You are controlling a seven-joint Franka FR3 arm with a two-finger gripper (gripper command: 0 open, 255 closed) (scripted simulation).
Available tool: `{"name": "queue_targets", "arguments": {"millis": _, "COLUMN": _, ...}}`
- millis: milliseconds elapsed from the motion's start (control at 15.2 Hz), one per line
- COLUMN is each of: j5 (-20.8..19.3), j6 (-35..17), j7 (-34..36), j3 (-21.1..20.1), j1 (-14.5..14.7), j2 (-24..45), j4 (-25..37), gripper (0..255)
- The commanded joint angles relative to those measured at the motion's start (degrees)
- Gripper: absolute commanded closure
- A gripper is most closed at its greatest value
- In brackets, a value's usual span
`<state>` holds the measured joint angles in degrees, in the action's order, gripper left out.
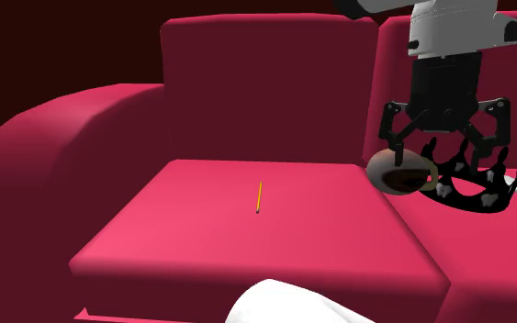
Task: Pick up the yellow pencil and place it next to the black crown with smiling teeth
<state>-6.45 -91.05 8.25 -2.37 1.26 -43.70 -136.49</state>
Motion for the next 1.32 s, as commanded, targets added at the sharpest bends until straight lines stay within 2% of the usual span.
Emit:
{"name": "queue_targets", "arguments": {"millis": 0, "j5": 0.00, "j6": 0.00, "j7": 0.00, "j3": 0.00, "j1": 0.00, "j2": 0.00, "j4": 0.00, "gripper": 0}}
{"name": "queue_targets", "arguments": {"millis": 660, "j5": 3.86, "j6": -10.18, "j7": 2.30, "j3": -6.25, "j1": 4.84, "j2": 16.18, "j4": 4.75, "gripper": 0}}
{"name": "queue_targets", "arguments": {"millis": 1254, "j5": 4.35, "j6": -16.50, "j7": 4.41, "j3": -11.92, "j1": 8.35, "j2": 32.03, "j4": 13.31, "gripper": 0}}
